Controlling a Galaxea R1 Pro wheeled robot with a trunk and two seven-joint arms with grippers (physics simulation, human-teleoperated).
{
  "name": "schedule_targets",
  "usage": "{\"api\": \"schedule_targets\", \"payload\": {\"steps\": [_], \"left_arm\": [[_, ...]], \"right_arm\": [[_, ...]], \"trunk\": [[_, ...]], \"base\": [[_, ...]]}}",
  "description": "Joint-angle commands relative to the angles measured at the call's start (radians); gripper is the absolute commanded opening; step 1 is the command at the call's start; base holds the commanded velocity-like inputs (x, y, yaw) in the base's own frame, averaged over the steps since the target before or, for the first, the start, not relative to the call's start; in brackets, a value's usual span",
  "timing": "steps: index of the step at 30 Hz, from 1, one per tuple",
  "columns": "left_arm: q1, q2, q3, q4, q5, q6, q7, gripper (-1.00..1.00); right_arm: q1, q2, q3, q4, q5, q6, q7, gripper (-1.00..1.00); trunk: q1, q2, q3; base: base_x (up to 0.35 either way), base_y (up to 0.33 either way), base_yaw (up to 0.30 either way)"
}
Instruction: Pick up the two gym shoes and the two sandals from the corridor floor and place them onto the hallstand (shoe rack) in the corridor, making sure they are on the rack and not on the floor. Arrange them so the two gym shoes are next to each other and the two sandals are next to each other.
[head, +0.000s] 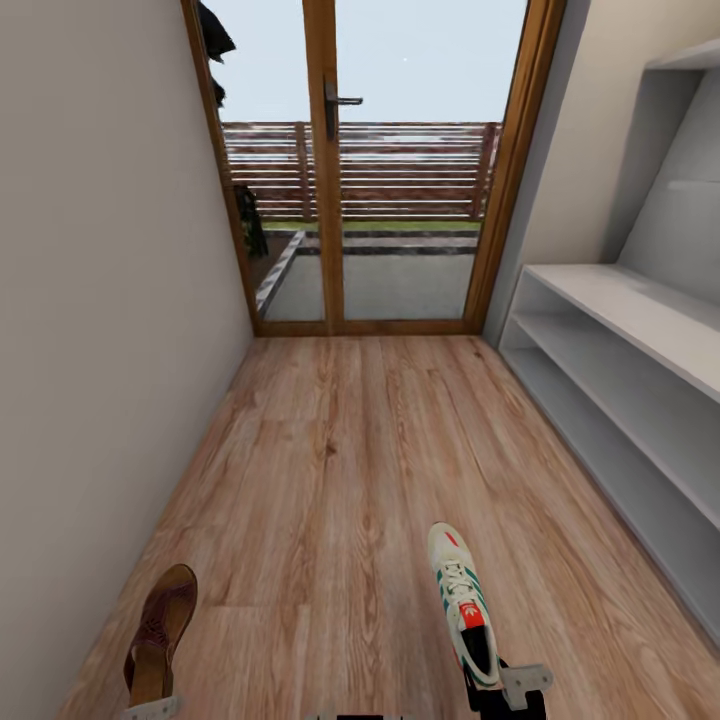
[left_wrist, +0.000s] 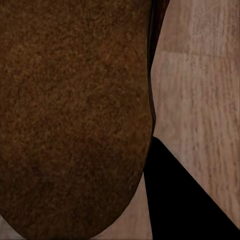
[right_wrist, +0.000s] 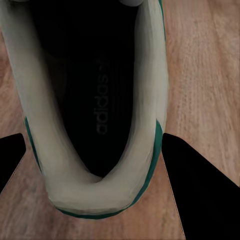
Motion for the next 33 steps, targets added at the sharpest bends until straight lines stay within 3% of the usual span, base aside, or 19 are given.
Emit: {"api": "schedule_targets", "payload": {"steps": [1, 33], "left_arm": [[-0.001, 0.000, 0.010, 0.001, -0.011, -0.003, -0.003, -1.00], [-0.001, 0.000, 0.010, 0.001, -0.009, -0.004, -0.004, -1.00]], "right_arm": [[-0.001, 0.000, -0.007, 0.001, 0.009, -0.003, -0.001, -1.00], [-0.001, 0.006, -0.007, 0.001, 0.009, -0.004, -0.002, -1.00]], "trunk": [[0.000, 0.000, -0.001], [0.000, 0.000, -0.001]], "base": [[0.340, 0.000, 0.000], [0.339, 0.000, 0.000]]}}
